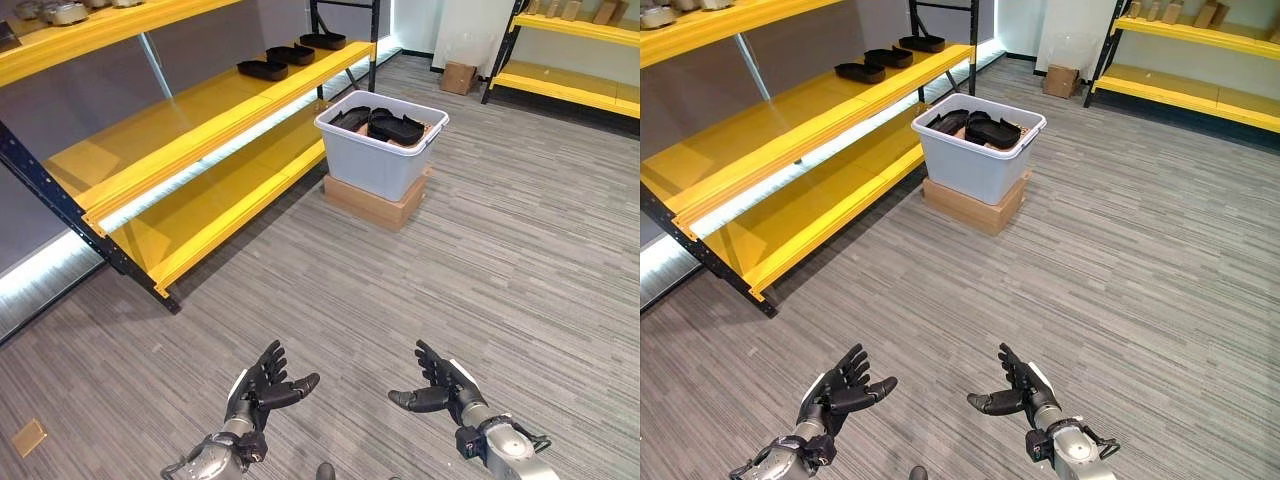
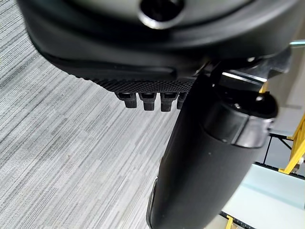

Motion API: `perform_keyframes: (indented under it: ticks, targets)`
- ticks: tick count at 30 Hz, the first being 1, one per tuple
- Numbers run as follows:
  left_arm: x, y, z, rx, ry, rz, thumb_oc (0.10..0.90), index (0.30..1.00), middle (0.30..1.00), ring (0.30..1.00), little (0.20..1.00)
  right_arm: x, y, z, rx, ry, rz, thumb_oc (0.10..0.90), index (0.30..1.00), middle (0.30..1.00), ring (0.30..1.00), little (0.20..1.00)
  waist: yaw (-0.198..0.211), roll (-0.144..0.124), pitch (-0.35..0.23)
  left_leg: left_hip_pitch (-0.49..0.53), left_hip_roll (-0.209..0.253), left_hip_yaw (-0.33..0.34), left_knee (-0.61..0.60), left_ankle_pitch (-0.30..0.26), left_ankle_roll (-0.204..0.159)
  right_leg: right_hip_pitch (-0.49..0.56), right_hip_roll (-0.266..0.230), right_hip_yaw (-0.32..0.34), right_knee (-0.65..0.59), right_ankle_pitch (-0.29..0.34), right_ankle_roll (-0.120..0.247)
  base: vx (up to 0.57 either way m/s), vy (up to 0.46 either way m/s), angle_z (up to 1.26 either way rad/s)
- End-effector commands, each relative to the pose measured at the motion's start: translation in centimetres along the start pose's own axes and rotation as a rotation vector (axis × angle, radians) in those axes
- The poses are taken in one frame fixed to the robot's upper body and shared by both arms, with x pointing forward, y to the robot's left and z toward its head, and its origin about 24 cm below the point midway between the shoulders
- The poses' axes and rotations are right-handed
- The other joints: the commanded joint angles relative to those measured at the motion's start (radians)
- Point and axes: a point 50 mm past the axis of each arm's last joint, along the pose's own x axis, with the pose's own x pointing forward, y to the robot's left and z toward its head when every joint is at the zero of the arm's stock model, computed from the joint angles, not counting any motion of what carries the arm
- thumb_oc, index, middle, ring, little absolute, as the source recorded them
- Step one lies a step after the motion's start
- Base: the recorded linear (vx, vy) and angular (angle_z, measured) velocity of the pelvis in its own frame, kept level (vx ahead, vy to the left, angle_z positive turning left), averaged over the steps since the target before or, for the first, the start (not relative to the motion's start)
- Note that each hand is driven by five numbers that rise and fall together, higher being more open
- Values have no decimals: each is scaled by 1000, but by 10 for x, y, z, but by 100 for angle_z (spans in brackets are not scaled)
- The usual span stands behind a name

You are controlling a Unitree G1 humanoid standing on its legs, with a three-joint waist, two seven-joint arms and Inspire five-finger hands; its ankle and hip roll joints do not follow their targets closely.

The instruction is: Move parts from the plastic box to the shelf.

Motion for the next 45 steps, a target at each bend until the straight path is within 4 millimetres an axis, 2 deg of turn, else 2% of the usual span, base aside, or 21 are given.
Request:
perform_keyframes:
  ticks: [1,4,6,8,9,11,12,13,16,22,23,26,27,28,30,33,35,38,40,42,45]
  targets:
    - [13,-1,47,-4,-212,-25,900,1000,1000,1000,1000,13,4,39,-21,-177,44,900,1000,1000,1000,1000,5,-57,-9,-63,63,-28,134,-89,-55,4,-80,0,102,-70,45,-3,-161,19]
    - [16,-3,45,-94,-216,-13,900,1000,1000,1000,1000,12,4,41,-2,-186,41,900,1000,1000,1000,1000,13,-67,21,-121,75,-45,270,-91,-79,12,-54,10,110,-95,14,47,-163,7]
    - [13,-3,43,-115,-219,-12,900,1000,1000,1000,1000,11,5,37,6,-177,49,900,1000,1000,1000,1000,38,-73,55,-239,91,-88,550,12,-100,54,-22,14,99,-113,-25,94,-272,1]
    - [13,-4,46,-107,-227,-23,900,1000,1000,1000,1000,10,2,39,-5,-182,47,900,1000,1000,1000,1000,55,-76,88,-323,62,-137,701,100,-126,71,-18,2,92,-115,-35,14,-130,8]
    - [13,-4,46,-102,-227,-22,900,1000,1000,1000,1000,10,1,40,-17,-183,45,900,1000,1000,1000,1000,61,-80,93,-361,52,-137,726,98,-126,73,-20,0,86,-120,-35,130,-81,-7]
    - [13,-4,44,-100,-217,-20,900,1000,1000,1000,1000,10,0,41,-8,-190,27,900,1000,1000,1000,1000,55,-82,66,-364,134,-69,458,110,-121,94,-7,-4,47,-130,-25,303,39,-2]
    - [12,-3,42,-101,-208,-17,900,1000,1000,1000,1000,11,2,42,-9,-197,28,900,1000,1000,1000,1000,58,-78,57,-345,153,-61,292,103,-113,107,-3,2,38,-135,-15,310,148,4]
    - [12,-2,39,-102,-197,-7,900,1000,1000,1000,1000,11,2,41,-16,-192,28,900,1000,1000,1000,1000,65,-73,50,-321,167,-77,165,147,-119,116,2,13,33,-136,-7,293,171,5]
    - [15,-4,44,-93,-215,-10,900,1000,1000,1000,1000,15,2,45,-35,-202,28,900,1000,1000,1000,1000,65,-60,40,-300,202,-64,20,211,-146,146,13,34,40,-155,9,269,171,-9]
    - [16,-1,54,-55,-241,-16,900,1000,1000,1000,1000,17,14,48,-2,-217,58,900,1000,1000,1000,1000,89,-93,9,-314,180,-51,151,143,-118,184,-31,57,75,-190,34,250,189,-35]
    - [14,2,59,-34,-258,-15,900,1000,1000,1000,1000,18,18,50,13,-226,79,900,1000,1000,1000,1000,100,-110,-3,-331,142,-43,232,66,-80,187,-81,59,107,-187,64,294,271,-23]
    - [14,3,62,-11,-263,-24,900,1000,1000,1000,1000,20,23,50,10,-224,89,900,1000,1000,1000,1000,110,-117,-18,-336,92,-15,305,-15,-35,136,-138,67,249,-123,102,309,343,-22]
    - [14,3,62,-11,-263,-24,900,1000,1000,1000,1000,20,23,50,10,-224,89,900,1000,1000,1000,1000,110,-116,-21,-338,93,-16,303,-13,-34,132,-137,67,249,-121,102,257,357,-5]
    - [15,2,63,14,-257,-26,900,1000,1000,1000,1000,20,25,48,11,-216,90,900,1000,1000,1000,1000,98,-109,-17,-296,50,-14,288,-53,4,32,-148,95,465,-9,117,234,370,15]
    - [14,-1,64,32,-257,-43,900,1000,1000,1000,1000,19,28,48,11,-219,100,900,1000,1000,1000,1000,63,-79,-5,-229,5,-24,245,-73,43,-54,-152,119,673,119,137,257,432,24]
    - [14,-2,63,51,-251,-53,900,1000,1000,1000,1000,18,30,47,7,-219,109,900,1000,1000,1000,1000,20,-26,31,-134,-11,-26,189,-92,76,-203,-168,86,841,112,135,212,312,81]
    - [15,-3,63,50,-250,-58,900,1000,1000,1000,1000,18,30,48,8,-225,113,900,1000,1000,1000,1000,-6,-12,54,-88,-26,-39,183,-100,79,-272,-144,75,818,69,120,249,144,-9]
    - [14,-4,63,49,-246,-79,900,1000,1000,1000,1000,18,29,48,12,-225,118,900,1000,1000,1000,1000,-19,-10,66,-28,-38,-35,170,-139,68,-280,-198,12,535,32,100,246,13,6]
    - [15,-3,62,46,-242,-73,900,1000,1000,1000,1000,18,29,49,12,-227,117,900,1000,1000,1000,1000,-23,-6,67,-19,-35,-43,166,-139,61,-281,-199,19,483,40,100,125,-54,21]
    - [14,0,63,56,-246,-61,900,1000,1000,1000,1000,15,27,49,0,-229,107,900,1000,1000,1000,1000,-35,-18,68,15,-32,-54,167,-173,36,-295,-237,65,288,111,129,295,-140,19]
    - [14,1,62,60,-245,-60,900,1000,1000,1000,1000,12,26,46,1,-222,106,900,1000,1000,1000,1000,-39,-26,70,36,-32,-56,180,-203,26,-280,-268,55,241,159,147,225,-113,14]
